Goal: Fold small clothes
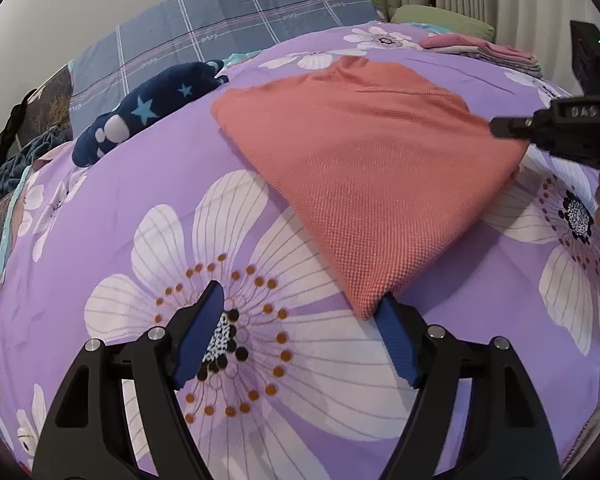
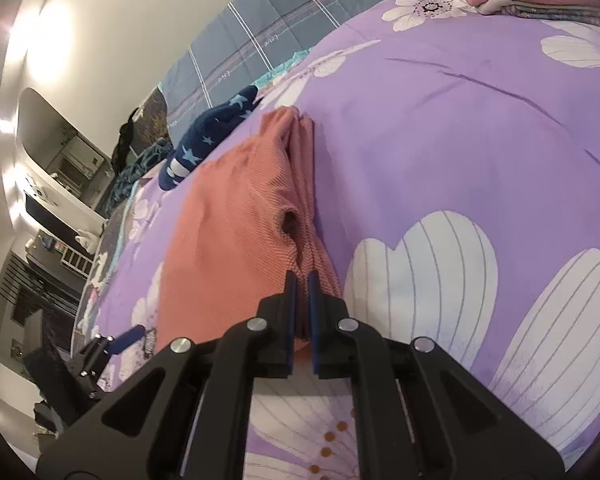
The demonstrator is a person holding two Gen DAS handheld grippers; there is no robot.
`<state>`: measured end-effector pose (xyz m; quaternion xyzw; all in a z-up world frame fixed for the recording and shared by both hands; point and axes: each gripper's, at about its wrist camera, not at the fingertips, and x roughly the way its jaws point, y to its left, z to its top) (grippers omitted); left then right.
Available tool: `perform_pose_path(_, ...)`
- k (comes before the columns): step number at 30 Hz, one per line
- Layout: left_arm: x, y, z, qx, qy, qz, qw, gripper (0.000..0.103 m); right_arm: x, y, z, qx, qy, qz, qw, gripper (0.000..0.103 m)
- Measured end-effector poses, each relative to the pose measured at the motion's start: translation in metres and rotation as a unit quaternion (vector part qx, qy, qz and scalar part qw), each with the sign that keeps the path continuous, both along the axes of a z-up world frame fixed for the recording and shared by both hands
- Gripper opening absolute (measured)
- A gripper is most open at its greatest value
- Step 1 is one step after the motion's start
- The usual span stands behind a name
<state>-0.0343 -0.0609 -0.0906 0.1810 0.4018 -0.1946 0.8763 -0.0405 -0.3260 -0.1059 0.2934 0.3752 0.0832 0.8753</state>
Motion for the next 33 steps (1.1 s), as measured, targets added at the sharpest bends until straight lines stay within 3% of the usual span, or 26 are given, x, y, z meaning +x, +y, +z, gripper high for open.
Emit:
perform_pose_path(1, -0.002, 0.000, 0.000, 0.006, -0.004, -0.001, 1.0000, 0.074, -0.002, 0.001, 0.004, -0.007, -0.006, -0.001, 1.000, 0.005)
perform_pose_path(2, -0.004, -0.001, 0.000, 0.012, -0.006, -0.006, 0.9999, 0.067, -0.005, 0.003, 0.008, -0.029, -0.008, -0.008, 1.000, 0.000)
perform_pose_path(4, -0.008, 0.000, -0.003, 0.007, 0.004, -0.018, 0.9998, 0.052, -0.006, 0.004, 0.009, -0.102, 0.003, -0.036, 0.994, 0.000)
perform_pose_path(5, -0.009, 0.001, -0.004, -0.004, 0.014, -0.027, 0.9995, 0.040, -0.005, 0.001, 0.006, -0.118, 0.012, -0.043, 0.992, 0.000)
perform_pose_path(6, -0.011, 0.001, -0.004, -0.011, 0.022, -0.035, 0.9991, 0.026, -0.004, -0.005, 0.000, -0.110, 0.025, -0.044, 0.993, 0.000)
perform_pose_path(8, -0.020, -0.001, 0.000, -0.027, 0.036, -0.065, 0.9969, 0.008, -0.006, -0.019, -0.005, -0.059, 0.033, -0.038, 0.997, 0.000)
perform_pose_path(12, -0.029, -0.004, 0.027, -0.066, 0.025, -0.104, 0.9921, 0.007, -0.017, 0.002, 0.028, -0.139, -0.041, -0.005, 0.989, 0.003)
perform_pose_path(16, -0.011, -0.014, 0.038, -0.085, -0.002, -0.080, 0.9931, 0.007, -0.011, 0.041, 0.040, -0.155, -0.089, 0.085, 0.980, 0.005)
perform_pose_path(18, 0.002, -0.023, 0.018, -0.060, 0.016, -0.063, 0.9961, 0.012, -0.005, 0.052, 0.032, -0.170, -0.084, 0.098, 0.977, 0.021)
perform_pose_path(20, 0.009, -0.026, -0.004, -0.044, 0.034, -0.056, 0.9969, 0.015, 0.007, 0.055, 0.011, -0.193, -0.042, 0.096, 0.976, 0.030)
perform_pose_path(22, 0.006, -0.025, -0.009, -0.054, 0.020, -0.056, 0.9968, 0.015, 0.017, 0.051, -0.014, -0.183, 0.007, 0.104, 0.977, 0.029)
perform_pose_path(25, 0.008, -0.024, -0.008, -0.057, 0.025, -0.052, 0.9967, 0.016, 0.018, 0.044, -0.015, -0.162, 0.003, 0.106, 0.981, 0.029)
perform_pose_path(26, 0.008, -0.024, -0.008, -0.059, 0.026, -0.051, 0.9966, 0.016, 0.020, 0.049, -0.016, -0.172, 0.002, 0.117, 0.978, 0.039)
perform_pose_path(27, 0.008, -0.024, -0.009, -0.059, 0.027, -0.051, 0.9966, 0.016, 0.020, 0.054, -0.016, -0.173, -0.003, 0.135, 0.976, 0.062)
perform_pose_path(29, 0.008, -0.024, -0.009, -0.059, 0.023, -0.050, 0.9967, 0.016, 0.019, 0.072, -0.017, -0.196, -0.012, 0.184, 0.963, 0.093)
perform_pose_path(30, 0.010, -0.023, -0.010, -0.058, 0.021, -0.050, 0.9968, 0.016, 0.019, 0.084, -0.018, -0.226, -0.009, 0.197, 0.954, 0.100)
perform_pose_path(31, 0.009, -0.023, -0.010, -0.056, 0.018, -0.050, 0.9970, 0.016, 0.017, 0.097, -0.020, -0.268, -0.003, 0.202, 0.942, 0.101)
perform_pose_path(33, 0.006, -0.023, -0.010, -0.054, 0.015, -0.050, 0.9972, 0.016, 0.018, 0.106, -0.023, -0.303, 0.001, 0.201, 0.931, 0.101)
